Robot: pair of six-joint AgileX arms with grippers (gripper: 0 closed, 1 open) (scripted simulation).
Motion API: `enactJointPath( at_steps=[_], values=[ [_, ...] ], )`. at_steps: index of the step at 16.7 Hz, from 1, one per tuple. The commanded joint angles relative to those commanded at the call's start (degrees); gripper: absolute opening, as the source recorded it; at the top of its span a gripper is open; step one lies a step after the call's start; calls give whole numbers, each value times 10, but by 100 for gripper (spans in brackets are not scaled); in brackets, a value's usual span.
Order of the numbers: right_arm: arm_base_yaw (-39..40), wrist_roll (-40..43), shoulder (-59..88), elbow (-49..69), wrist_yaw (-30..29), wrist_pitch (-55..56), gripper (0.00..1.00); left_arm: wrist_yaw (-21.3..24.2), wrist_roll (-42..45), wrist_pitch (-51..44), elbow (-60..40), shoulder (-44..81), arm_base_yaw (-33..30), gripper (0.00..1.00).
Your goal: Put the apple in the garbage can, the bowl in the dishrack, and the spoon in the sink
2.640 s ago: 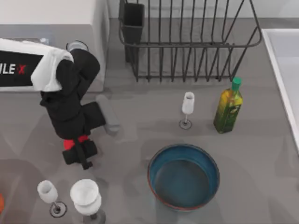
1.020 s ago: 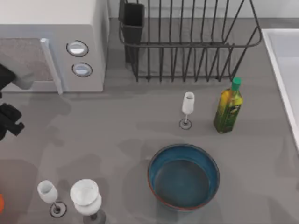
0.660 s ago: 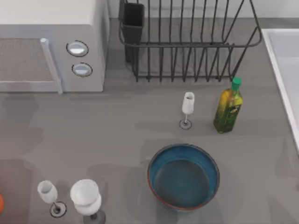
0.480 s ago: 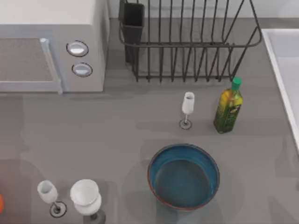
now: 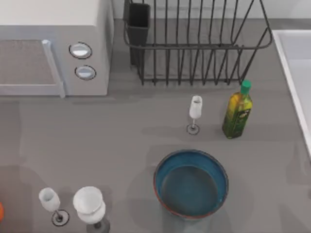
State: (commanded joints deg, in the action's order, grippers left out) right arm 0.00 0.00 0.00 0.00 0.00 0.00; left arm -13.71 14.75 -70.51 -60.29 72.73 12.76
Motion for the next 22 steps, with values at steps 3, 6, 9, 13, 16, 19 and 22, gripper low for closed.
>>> enactJointPath(
  at_steps=[3,6,9,13,16,19,22],
  values=[
    [0,0,0,0,0,0,100,-1,13,68,56,10,17,0],
    [0,0,0,0,0,0,100,-3,28,132,111,18,33,0],
    [0,0,0,0,0,0,100,-5,38,145,123,25,41,0],
    [0,0,0,0,0,0,100,-5,38,145,123,25,41,15],
    [0,0,0,0,0,0,100,-5,38,145,123,25,41,38],
    [0,0,0,0,0,0,100,-5,38,145,123,25,41,60],
    [0,0,0,0,0,0,100,-5,38,145,123,25,41,83]
  ],
)
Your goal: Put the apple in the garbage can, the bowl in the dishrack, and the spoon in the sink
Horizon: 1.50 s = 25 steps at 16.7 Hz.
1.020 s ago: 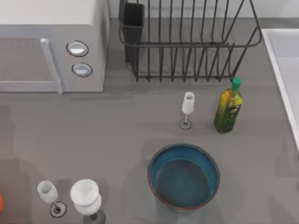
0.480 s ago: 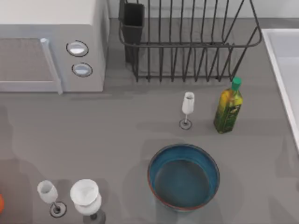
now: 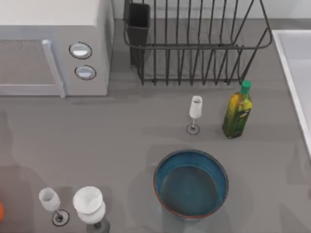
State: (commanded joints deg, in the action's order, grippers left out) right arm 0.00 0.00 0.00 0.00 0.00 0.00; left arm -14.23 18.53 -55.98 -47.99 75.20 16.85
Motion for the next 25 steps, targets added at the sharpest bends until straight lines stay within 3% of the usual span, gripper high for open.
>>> enactJointPath(
  at_steps=[2,3,10,11,14,20,25],
  values=[
    [0,0,0,0,0,0,100,0,0,0,0,0,0,98],
    [0,0,0,0,0,0,100,0,0,0,0,0,0,100],
    [0,0,0,0,0,0,100,0,0,0,0,0,0,100],
    [0,0,0,0,0,0,100,38,-6,-16,-20,-22,1,100],
    [0,0,0,0,0,0,100,42,-9,-1,-8,-41,-5,100],
    [0,0,0,0,0,0,100,68,-48,132,106,-204,-48,100],
    [0,0,0,0,0,0,100,95,-97,290,260,-428,-95,100]
  ],
)
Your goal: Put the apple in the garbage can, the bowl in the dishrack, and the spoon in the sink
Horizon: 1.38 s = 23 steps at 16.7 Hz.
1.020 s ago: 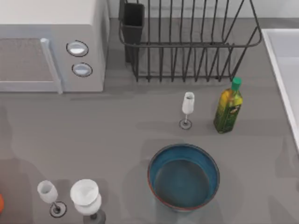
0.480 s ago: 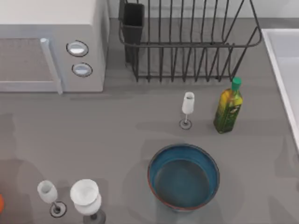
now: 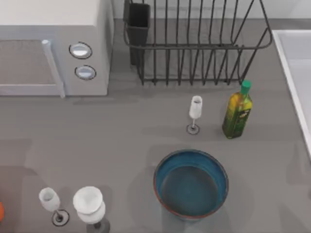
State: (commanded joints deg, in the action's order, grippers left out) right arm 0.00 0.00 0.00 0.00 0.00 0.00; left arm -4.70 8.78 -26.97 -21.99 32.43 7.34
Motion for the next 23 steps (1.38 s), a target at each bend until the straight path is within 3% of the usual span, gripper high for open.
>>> enactJointPath(
  at_steps=[5,9,17,23],
  values=[
    [0,0,0,0,0,0,100,31,-55,173,146,-224,-47,100],
    [0,0,0,0,0,0,100,45,-84,261,212,-315,-71,100],
    [3,-3,6,6,0,-5,100,47,-88,270,220,-324,-73,100],
    [77,-77,170,157,-2,-133,100,47,-88,270,220,-324,-73,100]
  ],
)
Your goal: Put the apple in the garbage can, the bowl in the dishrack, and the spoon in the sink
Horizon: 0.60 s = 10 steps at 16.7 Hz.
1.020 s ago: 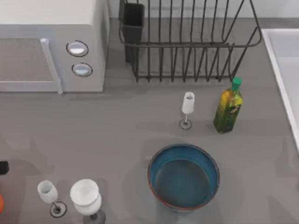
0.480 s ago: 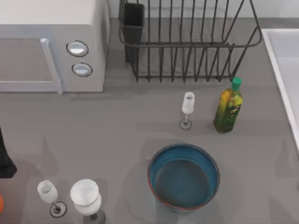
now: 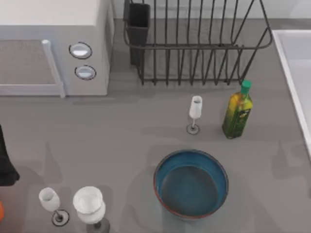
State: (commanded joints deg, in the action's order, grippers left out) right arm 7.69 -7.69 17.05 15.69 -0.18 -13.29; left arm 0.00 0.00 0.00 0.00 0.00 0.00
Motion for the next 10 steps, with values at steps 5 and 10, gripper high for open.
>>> enactJointPath(
  at_steps=[5,10],
  values=[
    [103,-106,281,204,3,-183,100,0,0,0,0,0,0,100],
    [205,-214,556,405,8,-367,100,0,0,0,0,0,0,100]
  ],
)
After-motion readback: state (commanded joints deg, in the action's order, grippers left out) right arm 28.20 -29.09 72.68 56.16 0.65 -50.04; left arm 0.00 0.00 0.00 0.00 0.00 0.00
